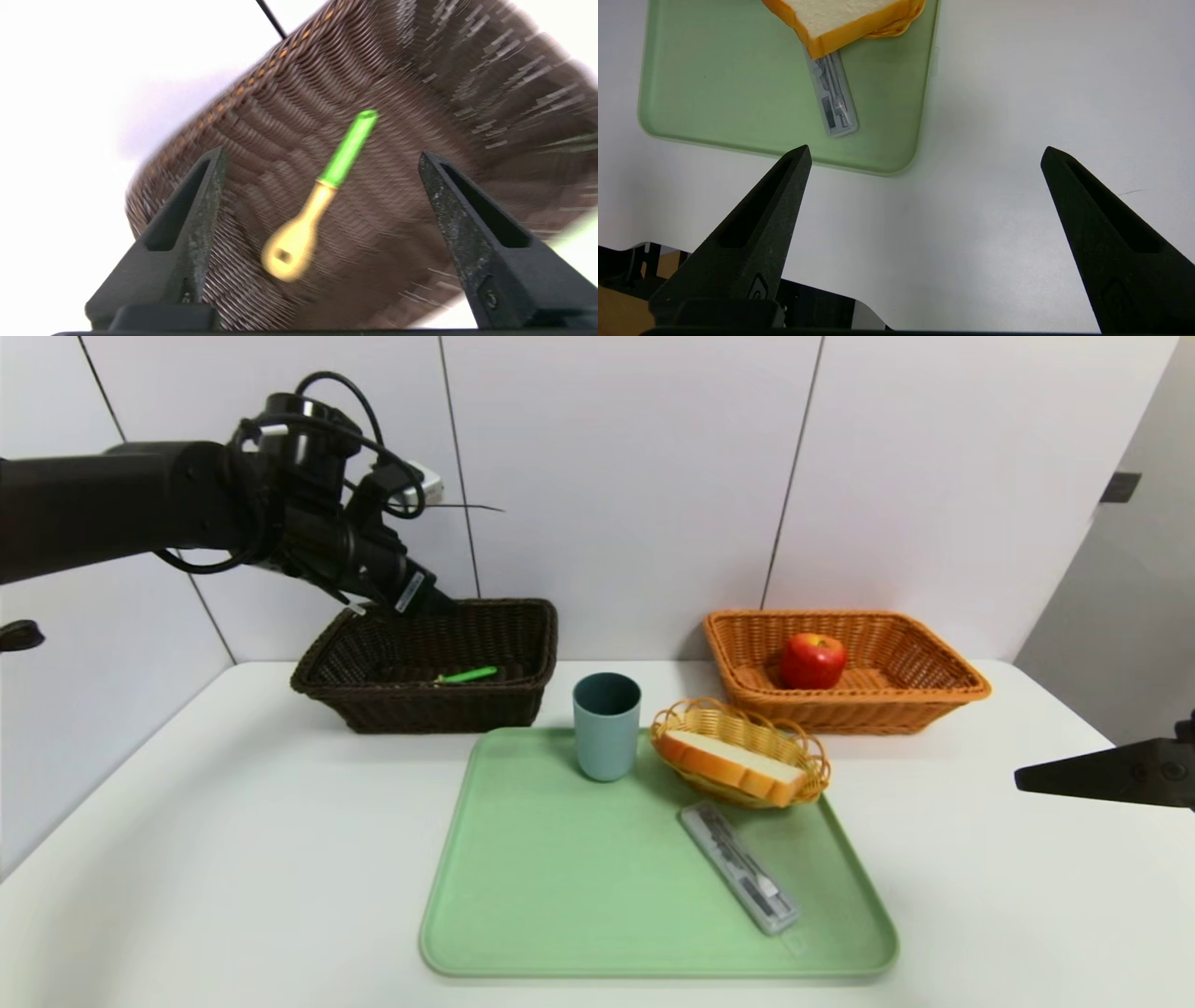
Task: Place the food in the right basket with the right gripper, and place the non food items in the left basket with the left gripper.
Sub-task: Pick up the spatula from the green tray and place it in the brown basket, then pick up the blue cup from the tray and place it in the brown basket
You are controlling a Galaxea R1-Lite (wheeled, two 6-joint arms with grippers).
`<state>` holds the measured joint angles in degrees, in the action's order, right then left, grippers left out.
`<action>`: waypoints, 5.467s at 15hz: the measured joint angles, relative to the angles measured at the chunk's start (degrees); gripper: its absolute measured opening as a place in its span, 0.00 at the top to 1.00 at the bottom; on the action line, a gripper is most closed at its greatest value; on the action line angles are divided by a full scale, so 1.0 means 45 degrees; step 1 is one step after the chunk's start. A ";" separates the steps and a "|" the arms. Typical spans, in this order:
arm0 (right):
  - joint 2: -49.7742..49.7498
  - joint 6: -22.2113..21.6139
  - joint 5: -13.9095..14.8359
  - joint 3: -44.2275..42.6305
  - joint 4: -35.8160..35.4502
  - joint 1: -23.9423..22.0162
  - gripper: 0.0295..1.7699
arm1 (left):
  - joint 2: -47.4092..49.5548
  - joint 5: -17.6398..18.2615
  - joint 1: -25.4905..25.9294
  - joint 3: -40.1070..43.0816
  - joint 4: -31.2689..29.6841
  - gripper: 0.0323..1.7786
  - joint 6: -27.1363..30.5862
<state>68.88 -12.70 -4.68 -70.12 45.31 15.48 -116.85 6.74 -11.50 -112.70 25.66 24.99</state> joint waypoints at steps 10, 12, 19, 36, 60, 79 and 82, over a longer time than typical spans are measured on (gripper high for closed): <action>-0.0054 0.0024 -0.0135 0.0049 -0.0024 0.0014 0.04 | 0.4093 -0.2788 -0.4082 0.3007 0.1899 0.08 -0.5553; -0.0062 0.0030 -0.0268 0.0092 -0.0030 0.0014 0.04 | 0.4792 -0.3023 -0.4874 0.4470 0.1560 0.07 -0.6307; -0.0135 0.0103 -0.0301 0.0149 -0.0043 0.0014 0.04 | 0.6591 -0.3034 -0.6919 1.2071 -0.5556 0.06 -0.6613; -0.0092 0.0173 -0.0122 0.0406 -0.0024 -0.0030 0.04 | 0.1858 -0.3113 -0.7355 1.5680 -1.8251 0.05 -0.6385; -0.0084 0.0244 -0.0098 0.0477 0.0054 -0.0019 0.04 | -0.0599 -0.3029 -0.5971 1.3960 -1.8725 0.05 -0.5711; -0.0038 0.0244 -0.0103 0.0485 0.0049 -0.0019 0.04 | -0.1016 -0.2956 -0.5960 1.2843 -1.8508 0.38 -0.5396; -0.0038 0.0244 -0.0103 0.0485 0.0049 -0.0016 0.04 | -0.0837 -0.2956 -0.5971 1.2925 -1.8503 0.39 -0.5391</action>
<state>68.71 -11.61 -5.14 -67.94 45.53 15.41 -120.61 -6.56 -38.36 -54.54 -57.60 0.73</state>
